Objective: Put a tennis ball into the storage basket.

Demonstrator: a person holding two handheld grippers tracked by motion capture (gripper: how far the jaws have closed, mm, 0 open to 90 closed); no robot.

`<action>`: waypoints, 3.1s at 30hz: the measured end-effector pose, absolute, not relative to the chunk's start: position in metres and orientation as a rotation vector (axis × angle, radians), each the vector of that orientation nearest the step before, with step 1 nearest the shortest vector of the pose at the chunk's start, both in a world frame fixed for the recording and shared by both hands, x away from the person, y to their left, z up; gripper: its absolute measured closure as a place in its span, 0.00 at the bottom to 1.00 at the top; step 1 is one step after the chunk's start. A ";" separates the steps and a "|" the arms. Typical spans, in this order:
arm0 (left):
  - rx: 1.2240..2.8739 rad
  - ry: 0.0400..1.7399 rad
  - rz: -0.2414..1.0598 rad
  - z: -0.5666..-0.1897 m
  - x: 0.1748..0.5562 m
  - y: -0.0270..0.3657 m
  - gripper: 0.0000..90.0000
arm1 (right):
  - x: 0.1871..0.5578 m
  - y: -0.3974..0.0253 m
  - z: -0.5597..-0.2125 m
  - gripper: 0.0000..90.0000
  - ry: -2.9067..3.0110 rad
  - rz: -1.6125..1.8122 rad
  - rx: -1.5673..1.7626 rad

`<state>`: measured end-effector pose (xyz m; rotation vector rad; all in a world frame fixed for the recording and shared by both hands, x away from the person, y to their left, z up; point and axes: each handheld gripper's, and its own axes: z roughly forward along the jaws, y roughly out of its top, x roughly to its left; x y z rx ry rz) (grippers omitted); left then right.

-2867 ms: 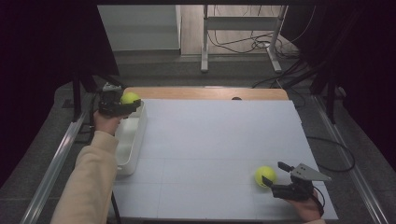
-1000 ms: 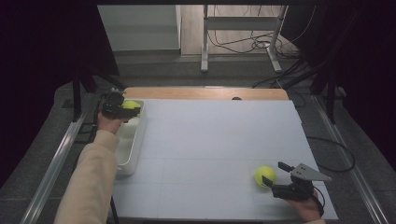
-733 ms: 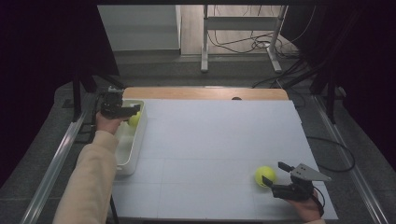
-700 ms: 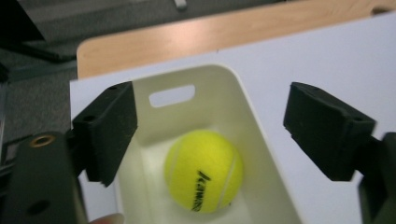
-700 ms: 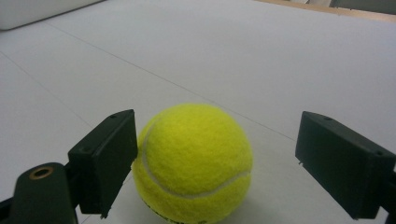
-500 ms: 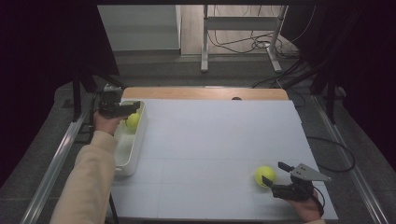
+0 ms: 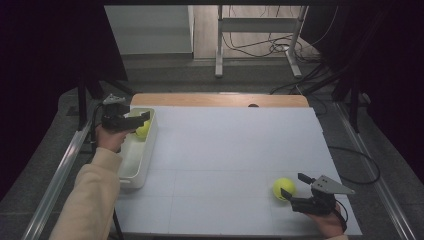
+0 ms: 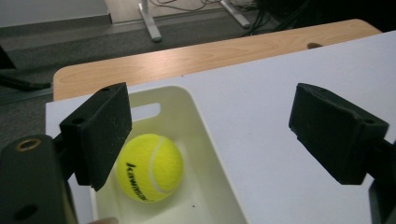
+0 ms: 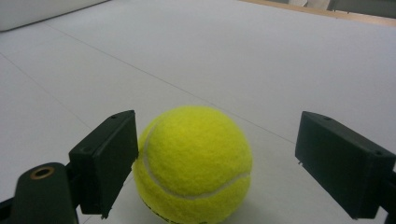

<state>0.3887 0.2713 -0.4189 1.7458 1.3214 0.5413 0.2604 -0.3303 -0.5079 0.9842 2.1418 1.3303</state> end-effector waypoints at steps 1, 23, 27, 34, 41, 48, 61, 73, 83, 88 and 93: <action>1.743 1.313 0.538 -0.418 0.388 0.271 0.16 | 0.261 -0.330 -0.508 0.15 2.143 1.330 0.984; 1.744 1.102 0.437 -0.408 0.360 0.235 0.17 | 0.261 -0.334 -0.507 0.15 2.116 1.370 1.017; 1.769 1.064 0.424 -0.410 0.354 0.225 0.17 | 0.261 -0.334 -0.507 0.15 2.116 1.361 1.021; 1.801 1.017 0.401 -0.416 0.348 0.211 0.17 | 0.260 -0.335 -0.507 0.15 2.113 1.366 1.020; 1.828 0.982 0.400 -0.420 0.344 0.198 0.17 | 0.261 -0.337 -0.507 0.15 2.113 1.376 1.021; 1.820 0.951 0.360 -0.424 0.340 0.190 0.17 | 0.262 -0.337 -0.507 0.15 2.108 1.373 1.024; 1.838 0.907 0.297 -0.435 0.332 0.165 0.17 | 0.262 -0.336 -0.507 0.15 2.113 1.366 1.017; 1.853 0.857 0.286 -0.435 0.326 0.147 0.17 | 0.261 -0.337 -0.507 0.15 2.107 1.368 1.025; 1.851 0.838 0.296 -0.437 0.317 0.141 0.17 | 0.263 -0.336 -0.507 0.15 2.104 1.367 1.031; 1.875 0.821 0.289 -0.440 0.316 0.134 0.17 | 0.263 -0.335 -0.506 0.15 2.099 1.370 1.030; 1.907 0.813 0.267 -0.447 0.316 0.126 0.17 | 0.264 -0.335 -0.506 0.15 2.100 1.372 1.028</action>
